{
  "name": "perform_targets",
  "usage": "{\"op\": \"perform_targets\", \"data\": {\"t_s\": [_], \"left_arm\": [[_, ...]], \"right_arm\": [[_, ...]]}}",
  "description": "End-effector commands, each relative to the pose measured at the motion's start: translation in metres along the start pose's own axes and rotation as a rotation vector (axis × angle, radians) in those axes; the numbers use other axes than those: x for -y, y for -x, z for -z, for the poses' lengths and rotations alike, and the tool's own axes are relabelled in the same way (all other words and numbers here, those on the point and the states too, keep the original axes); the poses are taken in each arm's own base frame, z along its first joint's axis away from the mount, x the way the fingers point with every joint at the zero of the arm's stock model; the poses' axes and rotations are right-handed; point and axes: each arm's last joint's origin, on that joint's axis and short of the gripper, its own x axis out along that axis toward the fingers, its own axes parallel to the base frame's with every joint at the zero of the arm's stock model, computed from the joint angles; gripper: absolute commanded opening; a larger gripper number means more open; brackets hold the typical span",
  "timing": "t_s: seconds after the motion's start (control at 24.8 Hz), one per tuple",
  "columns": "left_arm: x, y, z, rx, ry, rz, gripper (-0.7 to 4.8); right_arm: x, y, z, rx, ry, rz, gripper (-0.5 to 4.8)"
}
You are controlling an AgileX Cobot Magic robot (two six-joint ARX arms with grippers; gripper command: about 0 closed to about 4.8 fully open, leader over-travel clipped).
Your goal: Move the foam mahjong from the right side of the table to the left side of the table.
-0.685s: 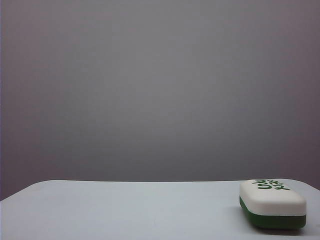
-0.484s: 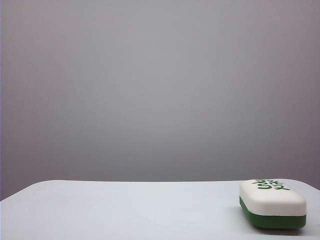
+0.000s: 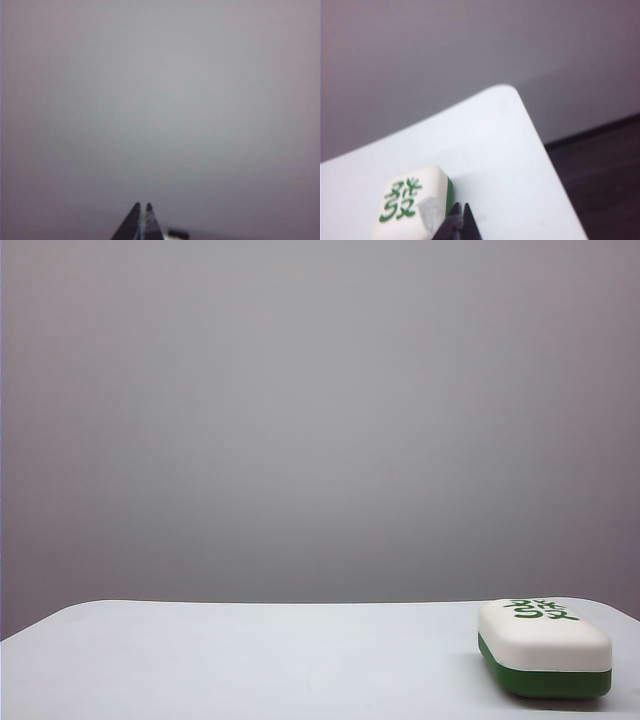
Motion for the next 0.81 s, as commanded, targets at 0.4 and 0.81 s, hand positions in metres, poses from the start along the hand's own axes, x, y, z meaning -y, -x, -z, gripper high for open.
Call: {"op": "perform_targets", "data": {"t_s": [0.4, 0.81], "left_arm": [[0.01, -0.109, -0.026, -0.415, -0.268, 0.15, -0.05], [0.057, -0.137, -0.003, -0.528, -0.531, 0.536, -0.05]], "right_arm": [[-0.037, -0.015, -0.09, -0.022, 0.146, 0.047, -0.09], [-0.047, -0.11, -0.103, -0.367, 0.34, -0.045, -0.09]]}}
